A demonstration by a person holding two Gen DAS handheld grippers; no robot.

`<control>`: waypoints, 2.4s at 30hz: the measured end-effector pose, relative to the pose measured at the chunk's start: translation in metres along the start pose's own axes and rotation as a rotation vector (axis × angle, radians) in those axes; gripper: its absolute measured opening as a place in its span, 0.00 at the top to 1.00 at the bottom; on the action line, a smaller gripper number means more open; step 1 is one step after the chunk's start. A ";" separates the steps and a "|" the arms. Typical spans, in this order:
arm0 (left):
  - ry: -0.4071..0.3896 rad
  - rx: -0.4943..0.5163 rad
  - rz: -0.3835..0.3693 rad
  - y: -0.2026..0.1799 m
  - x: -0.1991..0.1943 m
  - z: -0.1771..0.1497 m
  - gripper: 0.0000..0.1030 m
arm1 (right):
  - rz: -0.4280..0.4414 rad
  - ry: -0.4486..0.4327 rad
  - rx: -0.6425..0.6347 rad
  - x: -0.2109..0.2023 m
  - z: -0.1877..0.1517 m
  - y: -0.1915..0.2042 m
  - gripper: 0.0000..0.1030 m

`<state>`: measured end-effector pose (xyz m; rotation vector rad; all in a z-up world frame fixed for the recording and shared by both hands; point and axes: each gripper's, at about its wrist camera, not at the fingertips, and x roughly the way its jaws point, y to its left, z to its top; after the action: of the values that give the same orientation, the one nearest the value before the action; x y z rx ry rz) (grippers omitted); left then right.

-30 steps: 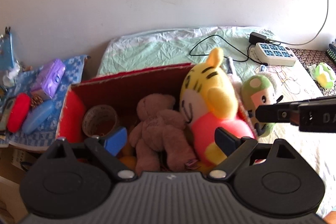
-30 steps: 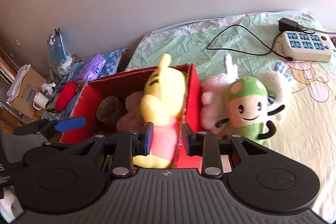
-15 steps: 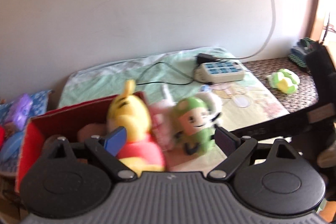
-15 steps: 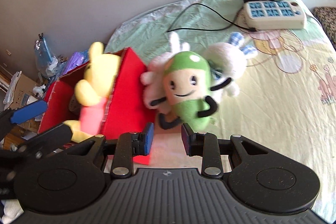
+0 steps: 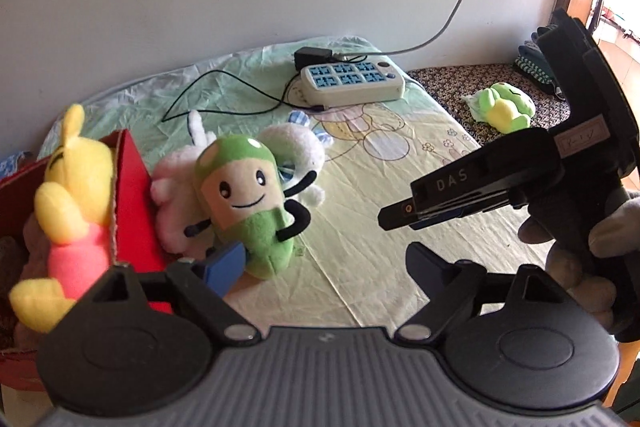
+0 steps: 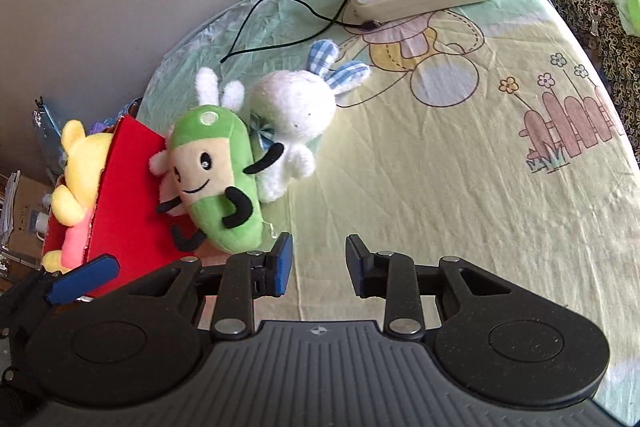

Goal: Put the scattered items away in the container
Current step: 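Withdraw the right gripper from the box toward the white bunny on the bed, then close the right gripper on the white bunny with blue checkered ears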

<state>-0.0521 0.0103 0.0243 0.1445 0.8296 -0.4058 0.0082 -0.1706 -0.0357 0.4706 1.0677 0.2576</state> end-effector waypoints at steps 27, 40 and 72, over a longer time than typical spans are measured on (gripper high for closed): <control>0.121 -0.012 0.003 -0.016 0.122 0.009 0.17 | 0.165 0.168 -0.096 0.094 0.090 -0.004 0.47; 0.126 0.026 0.111 0.006 0.128 0.014 0.24 | 0.257 0.120 -0.027 0.124 0.107 0.008 0.41; 0.109 0.117 -0.092 -0.052 0.115 0.020 0.51 | 0.192 0.086 0.062 0.018 0.030 -0.070 0.60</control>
<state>0.0101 -0.0770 -0.0463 0.2389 0.9219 -0.5370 0.0414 -0.2315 -0.0723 0.6235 1.1173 0.4183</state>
